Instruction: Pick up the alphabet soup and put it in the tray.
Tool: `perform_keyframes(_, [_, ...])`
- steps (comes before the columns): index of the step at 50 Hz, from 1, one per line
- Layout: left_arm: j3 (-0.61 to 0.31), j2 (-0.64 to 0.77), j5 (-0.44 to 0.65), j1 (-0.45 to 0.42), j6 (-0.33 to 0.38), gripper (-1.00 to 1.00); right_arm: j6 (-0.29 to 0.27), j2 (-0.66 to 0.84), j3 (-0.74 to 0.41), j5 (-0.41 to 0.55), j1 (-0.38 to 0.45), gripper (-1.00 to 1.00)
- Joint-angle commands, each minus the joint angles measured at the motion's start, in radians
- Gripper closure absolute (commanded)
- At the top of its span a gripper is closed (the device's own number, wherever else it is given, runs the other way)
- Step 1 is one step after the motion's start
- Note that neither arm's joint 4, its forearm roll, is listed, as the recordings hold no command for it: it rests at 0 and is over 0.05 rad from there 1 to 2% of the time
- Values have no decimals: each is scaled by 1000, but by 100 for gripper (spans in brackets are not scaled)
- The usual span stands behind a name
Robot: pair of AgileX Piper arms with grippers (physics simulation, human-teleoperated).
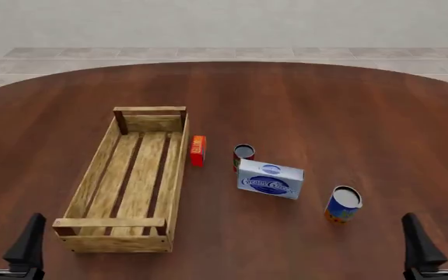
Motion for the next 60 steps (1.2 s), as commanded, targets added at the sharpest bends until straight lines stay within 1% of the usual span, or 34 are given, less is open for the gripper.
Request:
perform_keyframes(1, [0,0,0,0,0,-100,0,17,-6,-9,-1,-100])
perform_keyframes(2, [0,0,0,0,0,-100,0,14,-8,-8,-2,-100])
perform_keyframes(3, [0,0,0,0,0,-100,25,36,-10,-22,35,-100])
perform_keyframes(5, [0,0,0,0,0,-100,10,84,-11,-62,0,-100])
perform_keyframes(6, [0,0,0,0,0,-100,10,86,-11,-64,0,-100])
perform_keyframes(8, [0,0,0,0,0,-100,-17,145,-9,-106,-24,-100])
perform_keyframes(12, [0,0,0,0,0,-100,62,142,-32,-83,35,-100])
perform_keyframes(13, [0,0,0,0,0,-100,38,132,-44,-69,16,-100])
perform_keyframes(14, [0,0,0,0,0,-100,38,131,-44,-68,16,-100])
perform_keyframes(15, [0,0,0,0,0,-100,23,189,-65,-79,51,-100])
perform_keyframes(17, [0,0,0,0,0,-100,18,208,-73,-84,59,-100])
perform_keyframes(18, [0,0,0,0,0,-100,46,207,-85,-75,67,-100])
perform_keyframes(20, [0,0,0,0,0,-100,11,247,-106,-80,83,-100])
perform_keyframes(21, [0,0,0,0,0,-100,20,277,-114,-86,81,-100])
perform_keyframes(24, [0,0,0,0,0,-100,3,375,-156,-92,84,-100])
perform_keyframes(27, [0,0,0,0,0,-100,-24,412,-184,-83,97,-100])
perform_keyframes(29, [0,0,0,0,0,-100,-25,463,-208,-78,98,-100])
perform_keyframes(32, [0,0,0,0,0,-100,-83,477,-261,-28,106,-100])
perform_keyframes(35, [0,0,0,0,0,-100,-80,557,-309,12,96,-100])
perform_keyframes(36, [0,0,0,0,0,-100,-68,551,-334,45,118,-100])
perform_keyframes(38, [0,0,0,0,0,-100,-119,554,-374,92,114,-100])
perform_keyframes(40, [0,0,0,0,0,-100,-115,577,-390,104,96,-100])
perform_keyframes(41, [0,0,0,0,0,-100,-140,576,-429,142,91,-100])
perform_keyframes(43, [0,0,0,0,0,-100,-134,600,-441,154,84,-100])
perform_keyframes(45, [0,0,0,0,0,-100,-103,625,-480,199,90,-100])
perform_keyframes(47, [0,0,0,0,0,-100,-116,616,-513,243,100,-100])
perform_keyframes(49, [0,0,0,0,0,-100,-93,644,-544,285,106,-100])
perform_keyframes(51, [0,0,0,0,0,-100,-112,645,-569,314,105,-100])
perform_keyframes(54, [0,0,0,0,0,-100,-111,663,-596,351,115,-100])
perform_keyframes(55, [0,0,0,0,0,-100,-94,682,-623,383,118,-100])
perform_keyframes(56, [0,0,0,0,0,-100,-94,682,-624,383,118,-100])
perform_keyframes(57, [0,0,0,0,0,-100,-86,693,-645,411,120,-100])
perform_keyframes(59, [0,0,0,0,0,-100,-86,693,-645,412,120,-100])
perform_keyframes(60, [0,0,0,0,0,-100,-85,705,-671,441,113,-100])
